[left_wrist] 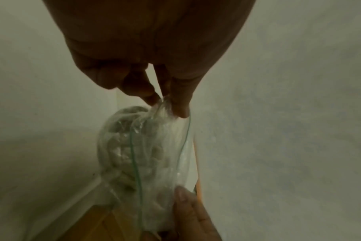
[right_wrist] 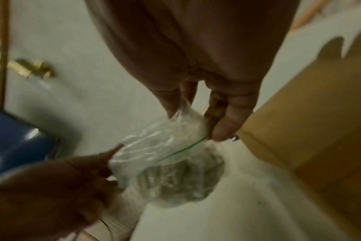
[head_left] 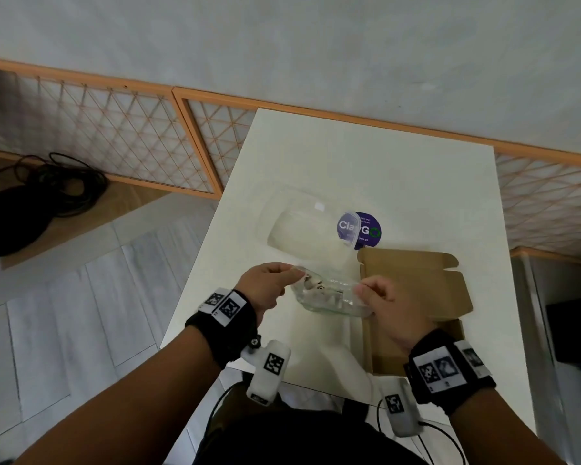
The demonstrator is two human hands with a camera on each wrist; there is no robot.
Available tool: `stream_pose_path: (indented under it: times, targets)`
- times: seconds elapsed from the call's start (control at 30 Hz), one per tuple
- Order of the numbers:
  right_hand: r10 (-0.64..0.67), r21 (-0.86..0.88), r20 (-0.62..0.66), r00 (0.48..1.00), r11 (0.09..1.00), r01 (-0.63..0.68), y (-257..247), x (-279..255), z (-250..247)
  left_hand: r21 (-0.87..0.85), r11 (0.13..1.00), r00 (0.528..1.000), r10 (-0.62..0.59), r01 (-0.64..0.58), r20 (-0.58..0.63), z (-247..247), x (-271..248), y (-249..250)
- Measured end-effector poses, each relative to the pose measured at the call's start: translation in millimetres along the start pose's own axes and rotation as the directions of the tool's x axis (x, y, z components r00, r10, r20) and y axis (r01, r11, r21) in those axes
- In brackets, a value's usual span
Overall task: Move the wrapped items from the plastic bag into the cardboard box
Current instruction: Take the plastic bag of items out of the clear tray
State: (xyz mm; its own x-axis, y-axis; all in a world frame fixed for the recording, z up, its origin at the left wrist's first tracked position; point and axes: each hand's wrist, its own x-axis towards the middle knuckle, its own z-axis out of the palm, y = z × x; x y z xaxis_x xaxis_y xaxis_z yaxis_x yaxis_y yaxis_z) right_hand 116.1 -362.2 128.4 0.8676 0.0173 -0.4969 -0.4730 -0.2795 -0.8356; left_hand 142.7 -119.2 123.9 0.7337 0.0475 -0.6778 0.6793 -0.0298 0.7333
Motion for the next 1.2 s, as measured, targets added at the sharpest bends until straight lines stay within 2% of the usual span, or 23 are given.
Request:
stream_pose_path:
  times: [0.07, 0.1, 0.17, 0.2, 0.23, 0.27, 0.3, 0.37, 0.43, 0.5, 0.57, 0.67, 0.8, 0.93, 1.0, 1.1, 1.2]
  targets:
    - [-0.102, -0.292, -0.049, 0.994, 0.953, 0.083, 0.5, -0.2, -1.9, -0.116, 0.987, 0.993, -0.101, 0.109, 0.066, -1.5, -3.8, 3.0]
    - [-0.133, -0.376, -0.063, 0.989, 0.921, 0.1, 1.0, 0.6, -1.8, -0.145, 0.977, 0.986, -0.141, 0.154, 0.093, -0.1, -5.3, 2.8]
    - [-0.114, -0.436, -0.071, 0.991, 0.897, 0.072, 2.3, 4.2, 0.4, -0.213, 0.949, 0.97, -0.212, 0.233, 0.118, 4.5, -7.9, 1.0]
    - [-0.063, -0.405, -0.087, 0.994, 0.914, 0.022, 4.1, 6.5, 2.1, -0.259, 0.929, 0.963, -0.235, 0.263, 0.135, 6.5, -9.2, -1.0]
    - [0.021, -0.31, -0.111, 0.994, 0.949, -0.055, 5.4, 8.9, 3.7, -0.303, 0.909, 0.956, -0.249, 0.286, 0.157, 9.1, -9.4, -3.5]
    - [0.141, -0.129, -0.118, 0.983, 0.979, -0.156, 5.8, 11.0, 5.3, -0.339, 0.89, 0.949, -0.259, 0.306, 0.178, 11.5, -8.1, -7.2]
    - [0.278, 0.11, -0.075, 0.958, 0.957, -0.269, 4.7, 11.1, 7.3, -0.355, 0.877, 0.943, -0.269, 0.324, 0.195, 13.7, -7.4, -11.7]
    - [0.437, 0.503, 0.1, 0.894, 0.753, -0.424, 4.0, 11.9, 8.6, -0.355, 0.864, 0.931, -0.299, 0.358, 0.21, 17.1, -5.5, -22.6]
    - [0.485, 0.642, 0.214, 0.848, 0.584, -0.496, 4.9, 14.3, 8.3, -0.341, 0.855, 0.919, -0.339, 0.39, 0.201, 18.4, -3.8, -33.3]
    - [0.519, 0.669, 0.26, 0.814, 0.511, -0.54, 4.4, 16.0, 10.0, -0.311, 0.858, 0.91, -0.36, 0.409, 0.204, 18.9, -1.9, -40.3]
    - [0.54, 0.671, 0.272, 0.796, 0.486, -0.559, 4.0, 17.2, 12.1, -0.261, 0.879, 0.914, -0.36, 0.4, 0.187, 21.1, -1.4, -39.0]
    - [0.535, 0.635, 0.288, 0.794, 0.513, -0.577, 0.1, 16.5, 14.2, -0.25, 0.896, 0.929, -0.342, 0.367, 0.139, 22.8, 0.9, -29.6]
    - [0.492, 0.57, 0.338, 0.802, 0.571, -0.59, 3.4, 16.2, 18.2, -0.238, 0.878, 0.909, -0.392, 0.416, 0.145, 19.1, 5.9, -17.4]
    - [0.304, 0.531, 0.436, 0.847, 0.673, -0.515, 2.6, 12.2, 18.6, -0.214, 0.885, 0.91, -0.408, 0.413, 0.071, 21.8, 10.1, -13.3]
    - [0.205, 0.525, 0.462, 0.863, 0.721, -0.452, -0.6, 9.6, 14.0, -0.212, 0.881, 0.906, -0.413, 0.423, 0.093, 19.3, 11.9, -11.8]
    - [0.204, 0.467, 0.375, 0.904, 0.801, -0.374, 4.4, 12.0, 9.7, -0.226, 0.86, 0.888, -0.43, 0.457, 0.163, 15.4, 13.4, -6.8]
    - [0.246, 0.414, 0.297, 0.923, 0.837, -0.356, 10.2, 19.6, 11.7, -0.241, 0.849, 0.877, -0.417, 0.47, 0.24, 15.3, 15.1, -0.9]
